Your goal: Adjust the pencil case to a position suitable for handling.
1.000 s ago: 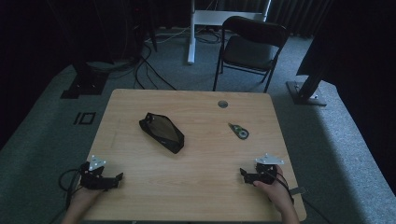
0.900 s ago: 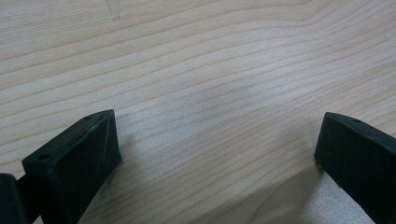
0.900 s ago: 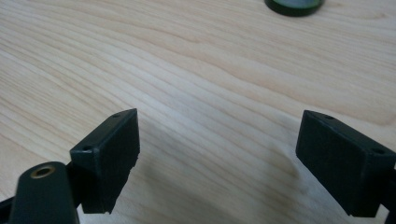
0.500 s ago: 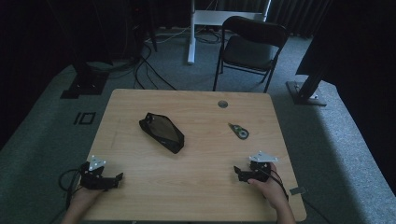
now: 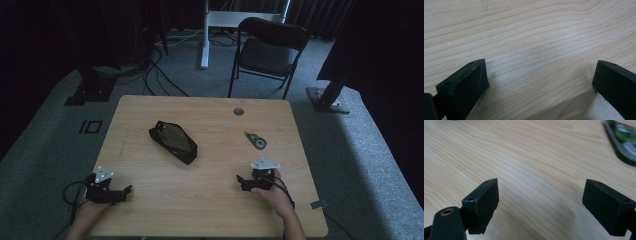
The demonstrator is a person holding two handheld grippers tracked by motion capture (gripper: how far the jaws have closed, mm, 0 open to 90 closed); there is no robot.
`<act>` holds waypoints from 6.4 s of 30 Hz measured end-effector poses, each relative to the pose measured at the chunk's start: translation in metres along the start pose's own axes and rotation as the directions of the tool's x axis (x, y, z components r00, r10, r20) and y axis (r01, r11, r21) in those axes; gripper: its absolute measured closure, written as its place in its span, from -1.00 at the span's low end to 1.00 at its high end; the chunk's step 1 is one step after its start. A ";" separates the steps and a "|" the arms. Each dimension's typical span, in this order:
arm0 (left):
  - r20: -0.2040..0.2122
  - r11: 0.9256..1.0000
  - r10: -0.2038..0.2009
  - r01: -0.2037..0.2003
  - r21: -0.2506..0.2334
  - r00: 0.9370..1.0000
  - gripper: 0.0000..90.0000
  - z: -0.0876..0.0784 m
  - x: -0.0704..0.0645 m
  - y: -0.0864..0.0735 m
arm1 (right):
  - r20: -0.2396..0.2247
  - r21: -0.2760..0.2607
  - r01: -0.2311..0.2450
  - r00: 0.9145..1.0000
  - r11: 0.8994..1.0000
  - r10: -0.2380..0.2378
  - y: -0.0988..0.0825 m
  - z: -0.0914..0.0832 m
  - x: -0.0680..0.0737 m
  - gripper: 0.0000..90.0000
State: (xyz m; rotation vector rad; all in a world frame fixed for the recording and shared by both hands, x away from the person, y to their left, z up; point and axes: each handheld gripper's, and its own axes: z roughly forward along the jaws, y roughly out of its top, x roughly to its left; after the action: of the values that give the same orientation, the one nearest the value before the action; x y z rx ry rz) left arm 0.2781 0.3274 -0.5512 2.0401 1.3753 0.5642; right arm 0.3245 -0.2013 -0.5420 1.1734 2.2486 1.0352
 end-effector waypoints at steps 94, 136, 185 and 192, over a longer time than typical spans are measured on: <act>0.006 1.000 0.005 -0.005 -0.001 1.000 -1.00 0.000 0.000 0.000 | -0.227 -0.165 0.092 0.965 0.982 -0.129 0.102 0.086 0.087 0.61; 0.006 1.000 0.005 -0.005 -0.003 1.000 -1.00 0.000 0.000 0.000 | -0.125 -0.155 0.010 0.992 0.988 -0.030 0.055 0.032 0.031 0.62; 0.006 1.000 0.006 -0.006 -0.001 1.000 -1.00 0.000 0.000 0.000 | 0.042 -0.167 -0.064 0.996 0.984 0.072 -0.020 -0.054 -0.002 0.62; 0.006 1.000 0.006 -0.006 -0.001 1.000 -1.00 0.000 0.000 0.000 | 0.068 -0.169 -0.070 0.994 0.983 0.082 -0.028 -0.063 0.000 0.62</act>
State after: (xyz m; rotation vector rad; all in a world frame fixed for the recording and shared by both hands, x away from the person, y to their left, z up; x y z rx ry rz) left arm 0.2781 0.3279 -0.5512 2.0441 1.3650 0.5606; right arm 0.2701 -0.2386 -0.5229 1.2133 2.0314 1.1633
